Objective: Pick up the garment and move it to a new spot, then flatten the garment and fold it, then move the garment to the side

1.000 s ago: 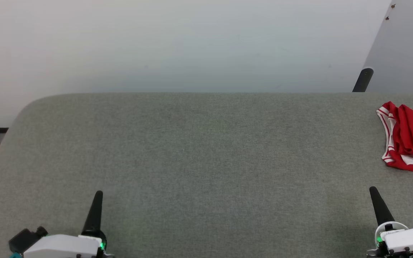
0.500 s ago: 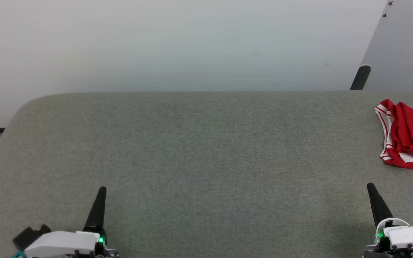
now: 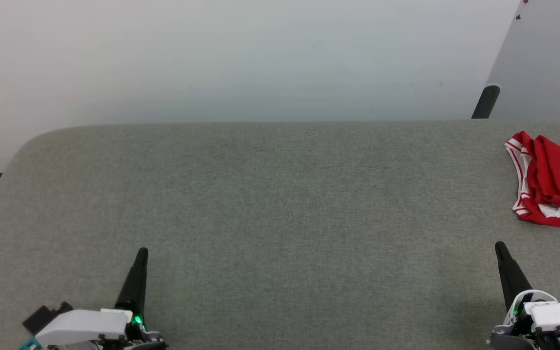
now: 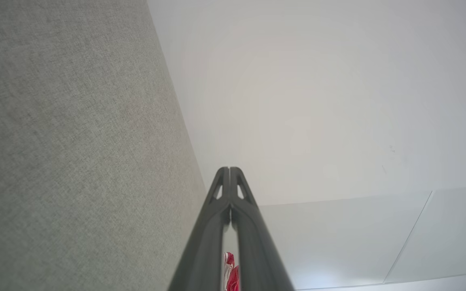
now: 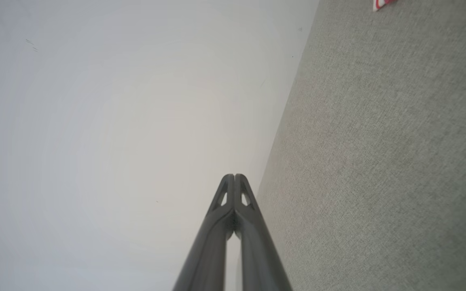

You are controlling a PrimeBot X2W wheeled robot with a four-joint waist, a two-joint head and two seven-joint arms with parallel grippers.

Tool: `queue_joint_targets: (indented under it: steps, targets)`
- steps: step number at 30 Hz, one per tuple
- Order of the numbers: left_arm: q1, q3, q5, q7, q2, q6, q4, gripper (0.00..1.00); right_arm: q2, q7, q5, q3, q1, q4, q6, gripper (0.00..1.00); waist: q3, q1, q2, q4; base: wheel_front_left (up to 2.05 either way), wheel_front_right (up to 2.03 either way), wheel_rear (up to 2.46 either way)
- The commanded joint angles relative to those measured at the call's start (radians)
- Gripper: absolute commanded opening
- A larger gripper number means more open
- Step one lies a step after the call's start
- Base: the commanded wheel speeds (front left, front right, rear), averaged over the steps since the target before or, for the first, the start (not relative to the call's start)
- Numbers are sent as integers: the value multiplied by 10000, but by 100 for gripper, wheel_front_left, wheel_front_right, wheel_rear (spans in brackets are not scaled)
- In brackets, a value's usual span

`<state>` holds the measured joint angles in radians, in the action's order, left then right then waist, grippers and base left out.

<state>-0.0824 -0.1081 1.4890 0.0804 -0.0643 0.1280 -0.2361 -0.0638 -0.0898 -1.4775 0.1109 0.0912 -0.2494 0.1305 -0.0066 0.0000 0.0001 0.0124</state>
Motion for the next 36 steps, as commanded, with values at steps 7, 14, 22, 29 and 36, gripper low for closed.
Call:
queue_joint_targets:
  steps: [7,14,22,29,36]
  targets:
    - [-200,-57,569,160,71,44,-36,0,62,-125,-602,30,170,67,4,0,37,0,-1,-47,0,0,0]
    - [-271,-71,980,287,125,47,-82,0,123,-220,-1104,39,223,68,4,0,71,0,-1,-91,0,0,0]
    - [-324,-80,1249,373,152,48,-109,0,163,-264,-1369,41,230,65,4,0,97,0,-1,-124,0,0,0]
    - [-322,-80,1250,372,152,48,-107,0,162,-264,-1369,39,191,56,4,0,97,0,-1,-124,0,0,0]
    - [-321,-77,1251,372,152,43,-106,0,162,-263,-1370,38,191,54,4,0,97,0,-1,-124,0,0,0]
